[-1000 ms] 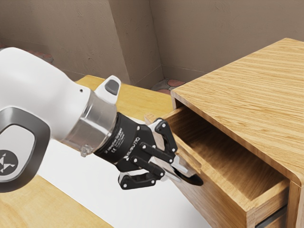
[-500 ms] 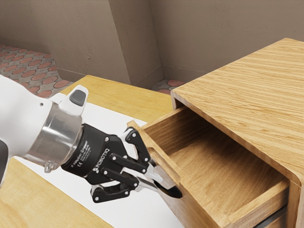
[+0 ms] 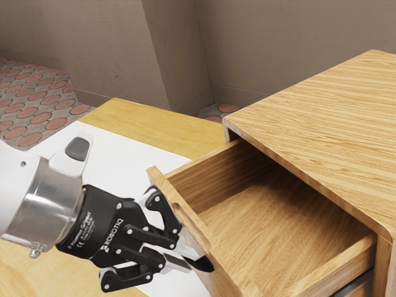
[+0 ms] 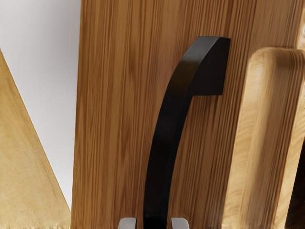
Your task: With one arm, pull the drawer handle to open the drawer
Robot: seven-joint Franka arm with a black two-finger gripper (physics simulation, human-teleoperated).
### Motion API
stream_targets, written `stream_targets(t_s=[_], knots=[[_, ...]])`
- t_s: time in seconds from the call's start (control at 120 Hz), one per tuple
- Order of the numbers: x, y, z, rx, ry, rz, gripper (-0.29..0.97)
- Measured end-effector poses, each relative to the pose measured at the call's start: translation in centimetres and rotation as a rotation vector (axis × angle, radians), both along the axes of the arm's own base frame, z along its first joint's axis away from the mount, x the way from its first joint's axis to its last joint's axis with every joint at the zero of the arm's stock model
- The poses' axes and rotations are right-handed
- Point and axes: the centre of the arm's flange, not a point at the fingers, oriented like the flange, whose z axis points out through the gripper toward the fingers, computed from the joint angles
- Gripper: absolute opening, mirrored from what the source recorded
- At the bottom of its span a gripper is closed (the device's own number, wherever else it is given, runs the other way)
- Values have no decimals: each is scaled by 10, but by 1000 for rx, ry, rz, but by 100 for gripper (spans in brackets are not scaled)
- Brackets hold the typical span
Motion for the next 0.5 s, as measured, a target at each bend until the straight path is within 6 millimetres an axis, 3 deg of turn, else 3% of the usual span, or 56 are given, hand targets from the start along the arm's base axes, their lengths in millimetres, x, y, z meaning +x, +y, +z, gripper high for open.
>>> stream_targets(t_s=[0.325,0.45,0.5], knots=[[-19,-3,-3,-9,0,19,-2],[-35,-19,-4,15,-19,-1,-1],[-46,-33,-3,40,-41,-14,7]])
